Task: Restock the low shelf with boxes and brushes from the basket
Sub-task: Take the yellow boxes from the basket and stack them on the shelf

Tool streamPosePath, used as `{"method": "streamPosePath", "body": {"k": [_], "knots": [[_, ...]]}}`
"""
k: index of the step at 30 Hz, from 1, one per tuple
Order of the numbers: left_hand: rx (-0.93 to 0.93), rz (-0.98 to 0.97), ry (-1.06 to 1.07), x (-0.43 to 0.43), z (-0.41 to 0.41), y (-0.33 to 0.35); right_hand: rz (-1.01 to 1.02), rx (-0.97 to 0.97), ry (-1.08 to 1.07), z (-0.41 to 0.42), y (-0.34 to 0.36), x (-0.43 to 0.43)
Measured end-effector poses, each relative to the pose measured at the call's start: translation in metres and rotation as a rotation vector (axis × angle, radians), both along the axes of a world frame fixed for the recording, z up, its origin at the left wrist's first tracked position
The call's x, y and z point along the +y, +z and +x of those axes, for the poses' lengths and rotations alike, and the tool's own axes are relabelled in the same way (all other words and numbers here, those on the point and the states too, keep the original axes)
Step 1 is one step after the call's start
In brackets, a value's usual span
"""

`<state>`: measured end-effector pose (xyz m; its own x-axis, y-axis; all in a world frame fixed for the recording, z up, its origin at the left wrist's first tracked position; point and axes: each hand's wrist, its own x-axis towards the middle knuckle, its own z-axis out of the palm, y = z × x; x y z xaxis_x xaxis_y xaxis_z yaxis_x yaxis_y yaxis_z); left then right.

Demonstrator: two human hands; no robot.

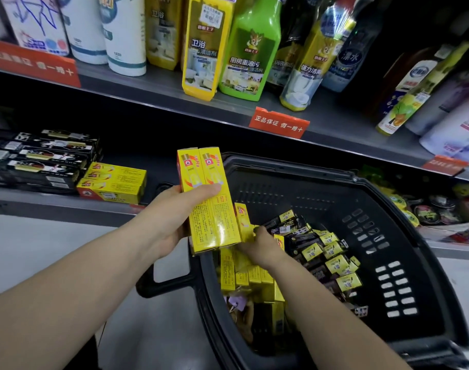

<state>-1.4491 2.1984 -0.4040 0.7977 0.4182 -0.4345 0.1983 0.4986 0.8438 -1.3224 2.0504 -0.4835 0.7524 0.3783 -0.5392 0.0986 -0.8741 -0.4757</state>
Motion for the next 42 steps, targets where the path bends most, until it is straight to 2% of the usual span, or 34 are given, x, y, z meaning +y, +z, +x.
{"method": "streamPosePath", "body": {"k": [2, 6, 9, 13, 17, 24, 27, 30, 33, 36, 42], "knots": [[0.009, -0.019, 0.004, 0.005, -0.004, 0.000, 0.100, -0.059, -0.021, -0.001, 0.003, 0.002], [-0.008, -0.080, 0.023, 0.013, -0.011, 0.000, 0.588, -0.027, -0.134, -0.011, 0.052, 0.004], [-0.029, -0.109, 0.088, 0.022, -0.015, -0.001, 0.755, -0.027, 0.049, -0.028, 0.095, 0.019], [-0.065, -0.156, 0.184, 0.037, -0.022, -0.003, 0.663, -0.151, 0.255, -0.049, 0.125, 0.058], [-0.091, -0.203, 0.304, 0.060, -0.026, -0.004, 0.551, -0.125, 0.381, -0.057, 0.132, 0.105], [-0.058, -0.246, 0.538, 0.116, -0.041, -0.020, 0.504, 0.249, 0.393, -0.047, 0.099, 0.196], [-0.030, -0.286, 0.634, 0.139, -0.046, -0.034, 0.470, 0.304, 0.362, -0.037, 0.083, 0.233], [0.042, -0.319, 0.754, 0.157, -0.050, -0.049, 0.341, 0.101, 0.428, -0.017, 0.064, 0.267], [0.098, -0.331, 0.830, 0.173, -0.053, -0.064, 0.089, -0.184, 0.574, 0.008, 0.040, 0.297], [0.157, -0.322, 0.851, 0.187, -0.057, -0.077, -0.138, -0.352, 0.692, 0.031, 0.012, 0.321], [0.280, -0.312, 0.901, 0.207, -0.061, -0.093, -0.276, -0.389, 0.817, 0.056, -0.045, 0.356]]}}
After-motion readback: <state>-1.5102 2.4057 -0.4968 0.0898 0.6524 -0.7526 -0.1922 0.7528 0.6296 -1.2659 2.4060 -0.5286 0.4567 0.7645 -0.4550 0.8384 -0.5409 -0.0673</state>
